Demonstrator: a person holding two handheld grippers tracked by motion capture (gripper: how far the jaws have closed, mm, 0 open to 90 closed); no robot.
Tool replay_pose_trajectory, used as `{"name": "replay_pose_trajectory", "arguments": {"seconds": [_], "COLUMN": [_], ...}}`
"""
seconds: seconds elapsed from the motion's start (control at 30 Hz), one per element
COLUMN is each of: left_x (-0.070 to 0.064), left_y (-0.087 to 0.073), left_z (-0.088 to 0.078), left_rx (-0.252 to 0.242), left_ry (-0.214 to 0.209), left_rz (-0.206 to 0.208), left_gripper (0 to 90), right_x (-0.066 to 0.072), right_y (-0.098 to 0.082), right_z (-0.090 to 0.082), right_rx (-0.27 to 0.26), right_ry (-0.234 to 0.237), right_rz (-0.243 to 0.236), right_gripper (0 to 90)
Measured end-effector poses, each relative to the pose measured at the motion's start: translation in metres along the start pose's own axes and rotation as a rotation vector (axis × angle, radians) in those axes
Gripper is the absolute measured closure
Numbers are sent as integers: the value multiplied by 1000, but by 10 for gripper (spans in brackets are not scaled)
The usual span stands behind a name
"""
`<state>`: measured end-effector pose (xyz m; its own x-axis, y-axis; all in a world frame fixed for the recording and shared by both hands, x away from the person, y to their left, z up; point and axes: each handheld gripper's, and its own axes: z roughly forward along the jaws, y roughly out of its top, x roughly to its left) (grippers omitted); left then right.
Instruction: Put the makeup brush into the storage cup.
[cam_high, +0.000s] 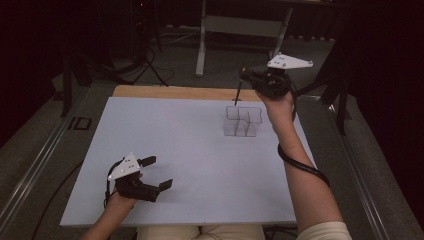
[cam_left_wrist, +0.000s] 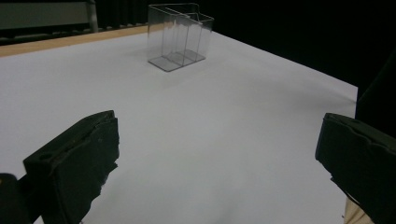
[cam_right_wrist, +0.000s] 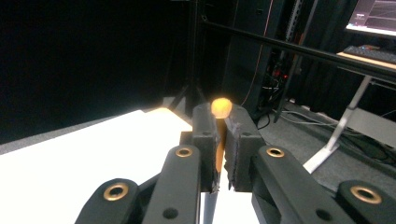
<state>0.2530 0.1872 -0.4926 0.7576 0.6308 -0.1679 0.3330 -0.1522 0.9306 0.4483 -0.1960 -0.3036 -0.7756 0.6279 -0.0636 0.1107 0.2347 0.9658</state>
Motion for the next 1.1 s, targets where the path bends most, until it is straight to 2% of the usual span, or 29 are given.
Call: {"name": "replay_pose_trajectory", "arguments": {"seconds": [0.1,0.23,0.5,0.63,0.8,1.1], "left_x": [-2,-2,-1,-1,-1,-2], "left_y": [0,-1,-2,-3,-4,-4], "left_z": [1,1,1,2,4,3], "left_rx": [1,7,7,15,21,22], "left_ry": [-5,-10,-11,-15,-16,-18], "left_rz": [3,8,6,3,3,5], "left_gripper": [5,5,5,5,5,5], "right_x": [-4,-6,-11,-15,-17,-22], "right_y": [-6,-12,-21,-29,-36,-53], "right_z": [3,9,16,20,25,34], "right_rx": [-4,10,15,20,41,61], "right_ry": [-2,-24,-38,-39,-47,-61], "right_rz": [18,11,19,43,42,76], "right_gripper": [837,837,837,837,837,835]}}
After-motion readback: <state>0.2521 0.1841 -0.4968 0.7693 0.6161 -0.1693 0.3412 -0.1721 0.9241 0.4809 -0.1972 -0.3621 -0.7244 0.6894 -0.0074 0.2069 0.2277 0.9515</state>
